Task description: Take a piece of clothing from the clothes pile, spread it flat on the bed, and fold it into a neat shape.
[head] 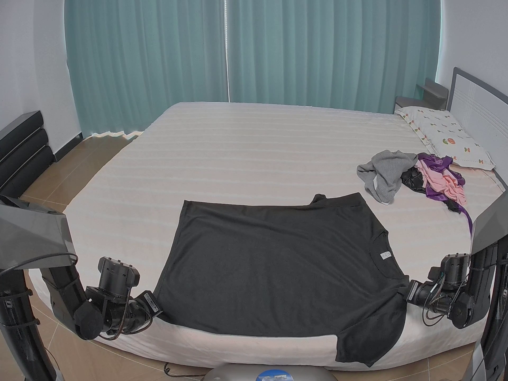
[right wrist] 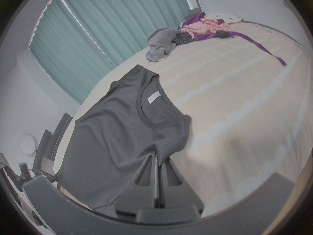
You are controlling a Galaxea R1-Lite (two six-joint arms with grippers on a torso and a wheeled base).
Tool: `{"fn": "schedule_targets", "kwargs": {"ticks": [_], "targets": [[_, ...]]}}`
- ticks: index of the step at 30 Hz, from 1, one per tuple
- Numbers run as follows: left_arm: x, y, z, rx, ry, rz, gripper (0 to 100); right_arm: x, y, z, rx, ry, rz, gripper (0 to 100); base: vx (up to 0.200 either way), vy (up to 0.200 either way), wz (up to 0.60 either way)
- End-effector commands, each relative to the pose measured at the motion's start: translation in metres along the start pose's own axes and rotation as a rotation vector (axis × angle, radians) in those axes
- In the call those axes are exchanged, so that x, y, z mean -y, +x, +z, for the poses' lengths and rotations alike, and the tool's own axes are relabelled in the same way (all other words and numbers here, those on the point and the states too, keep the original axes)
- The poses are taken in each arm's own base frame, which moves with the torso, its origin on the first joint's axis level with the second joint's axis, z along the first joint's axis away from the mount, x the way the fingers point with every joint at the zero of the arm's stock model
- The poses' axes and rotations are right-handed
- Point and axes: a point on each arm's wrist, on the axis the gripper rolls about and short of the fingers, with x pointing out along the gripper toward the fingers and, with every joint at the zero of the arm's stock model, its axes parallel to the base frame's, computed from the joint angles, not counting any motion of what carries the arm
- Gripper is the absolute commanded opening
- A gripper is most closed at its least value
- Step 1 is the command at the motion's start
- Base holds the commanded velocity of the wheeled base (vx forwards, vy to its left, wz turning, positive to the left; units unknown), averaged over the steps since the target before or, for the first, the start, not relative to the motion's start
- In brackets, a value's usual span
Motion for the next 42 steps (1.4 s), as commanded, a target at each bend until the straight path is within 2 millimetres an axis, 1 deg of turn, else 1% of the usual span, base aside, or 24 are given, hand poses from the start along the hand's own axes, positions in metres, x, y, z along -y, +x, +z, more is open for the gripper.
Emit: {"fn": "schedule_targets", "kwargs": {"ticks": [1,5,9,12,16,17,20,23,24,27,28,34,38,39,40,41,42], "targets": [[0.000,-0.001,0.002,0.008,-0.005,-0.003,0,-0.006,0.009,0.015,0.076,-0.020,0.002,0,0.000,0.000,0.00],[0.000,-0.002,0.002,0.007,-0.004,-0.004,0,-0.007,0.018,0.022,0.105,-0.026,0.003,0,0.000,0.000,0.00],[0.000,-0.001,0.001,0.006,-0.004,-0.003,0,-0.010,0.025,0.024,0.094,-0.034,0.009,0,0.000,0.000,0.00],[0.000,-0.001,0.001,0.004,-0.004,-0.003,0,-0.013,0.033,0.031,0.097,-0.038,0.014,0,0.000,0.000,0.00],[0.000,0.000,0.001,0.001,-0.004,-0.001,0,-0.015,0.037,0.030,0.077,-0.043,0.013,0,0.000,0.000,0.00],[-0.001,0.000,0.001,0.000,-0.004,0.000,0,-0.015,0.038,0.030,0.076,-0.046,0.014,100,0.000,0.000,0.00],[-0.001,0.000,0.000,-0.003,-0.004,0.004,0,-0.017,0.040,0.034,0.090,-0.050,0.023,100,0.000,0.000,0.00],[-0.001,0.000,0.000,-0.003,-0.004,0.004,0,-0.020,0.037,0.033,0.088,-0.054,0.034,100,0.000,0.000,0.00],[-0.001,0.001,0.000,-0.005,-0.002,0.004,0,-0.021,0.030,0.033,0.086,-0.054,0.037,100,0.000,0.000,0.00],[-0.001,0.000,0.000,-0.003,-0.005,0.003,0,-0.019,0.019,0.030,0.071,-0.048,0.032,100,0.000,0.000,0.00],[-0.001,0.000,0.000,-0.003,-0.005,0.003,0,-0.019,0.019,0.030,0.071,-0.048,0.032,100,0.000,0.000,0.00],[-0.001,-0.002,0.003,0.006,-0.007,0.003,0,-0.010,-0.012,0.025,0.042,-0.054,0.040,100,0.000,0.000,0.00],[-0.003,-0.003,0.005,0.013,-0.011,0.005,0,-0.006,-0.031,0.011,-0.024,-0.082,0.051,100,0.000,0.000,0.00],[-0.003,-0.003,0.005,0.013,-0.009,0.005,0,-0.005,-0.034,0.006,-0.044,-0.087,0.045,100,0.000,0.000,0.00],[-0.003,-0.003,0.005,0.013,-0.009,0.005,0,-0.005,-0.034,0.006,-0.044,-0.087,0.045,100,0.000,0.000,0.00],[-0.003,-0.003,0.005,0.014,-0.009,0.006,0,-0.004,-0.039,-0.002,-0.080,-0.102,0.036,100,0.000,0.000,0.00],[-0.003,-0.004,0.006,0.016,-0.010,0.006,0,-0.003,-0.041,-0.006,-0.097,-0.107,0.035,100,0.000,0.000,0.00]]}}
